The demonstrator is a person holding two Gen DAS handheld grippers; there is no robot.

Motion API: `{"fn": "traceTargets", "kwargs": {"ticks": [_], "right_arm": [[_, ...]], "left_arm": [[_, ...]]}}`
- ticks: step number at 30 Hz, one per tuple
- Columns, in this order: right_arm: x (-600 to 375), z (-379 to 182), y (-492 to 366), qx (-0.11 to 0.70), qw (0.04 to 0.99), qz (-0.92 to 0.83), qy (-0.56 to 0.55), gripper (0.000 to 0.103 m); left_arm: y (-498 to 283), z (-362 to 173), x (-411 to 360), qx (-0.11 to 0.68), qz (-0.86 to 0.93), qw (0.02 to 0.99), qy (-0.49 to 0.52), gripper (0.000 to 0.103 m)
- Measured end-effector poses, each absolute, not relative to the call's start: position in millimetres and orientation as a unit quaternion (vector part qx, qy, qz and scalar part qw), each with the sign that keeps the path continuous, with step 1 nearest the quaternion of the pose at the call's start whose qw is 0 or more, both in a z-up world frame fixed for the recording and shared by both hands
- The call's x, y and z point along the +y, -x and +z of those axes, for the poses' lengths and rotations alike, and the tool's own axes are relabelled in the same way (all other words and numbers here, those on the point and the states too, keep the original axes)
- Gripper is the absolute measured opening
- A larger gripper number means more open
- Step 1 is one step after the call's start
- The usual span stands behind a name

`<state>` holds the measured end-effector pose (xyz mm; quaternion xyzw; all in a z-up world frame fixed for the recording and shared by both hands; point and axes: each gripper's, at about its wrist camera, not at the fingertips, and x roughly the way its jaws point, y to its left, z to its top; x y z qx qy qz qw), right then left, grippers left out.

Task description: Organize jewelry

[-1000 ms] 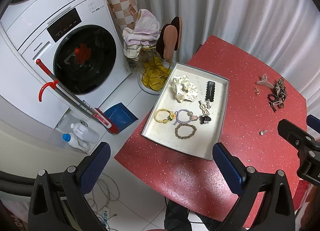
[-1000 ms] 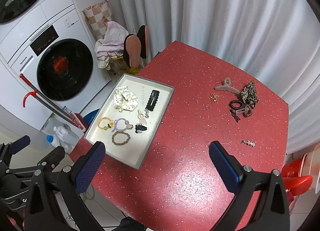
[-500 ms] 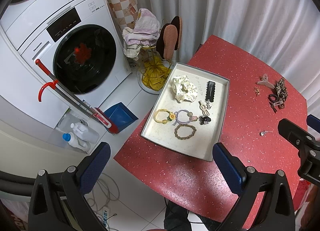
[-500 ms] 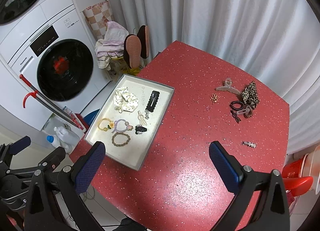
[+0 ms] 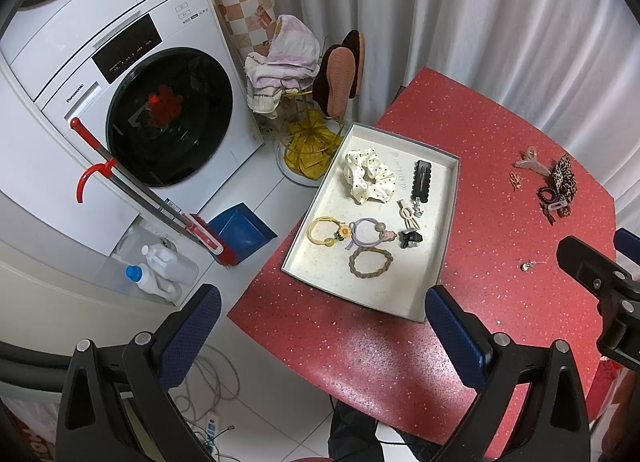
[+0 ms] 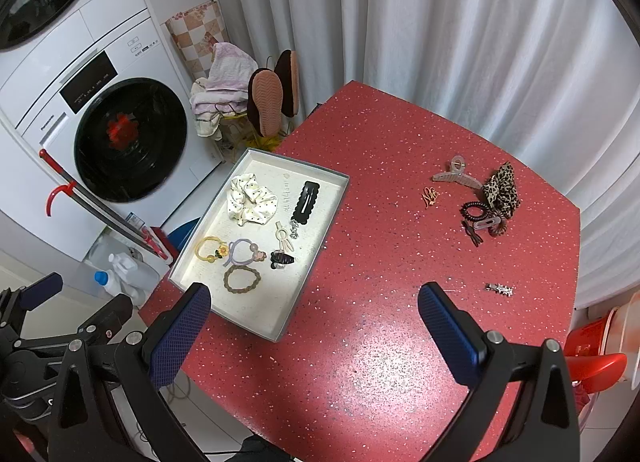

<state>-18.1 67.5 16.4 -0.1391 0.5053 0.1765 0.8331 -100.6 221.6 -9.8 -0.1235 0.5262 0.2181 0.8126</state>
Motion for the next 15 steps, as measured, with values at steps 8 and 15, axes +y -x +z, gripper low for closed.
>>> {"fn": "traceTargets", "kwargs": {"ticks": [8,15], "right_arm": [[67.1,16.2,18.0,0.506,0.833,0.178,0.139,0.103],[70.0,14.8,17.8,0.506,0.832,0.179,0.139,0.103]], "left_arm": [[101.2,-10.9,221.2,0.526,0.222,0.812,0.123,0.102],[102.5,-13.8,222.5,0.526,0.224,0.811,0.125,0.102]]}}
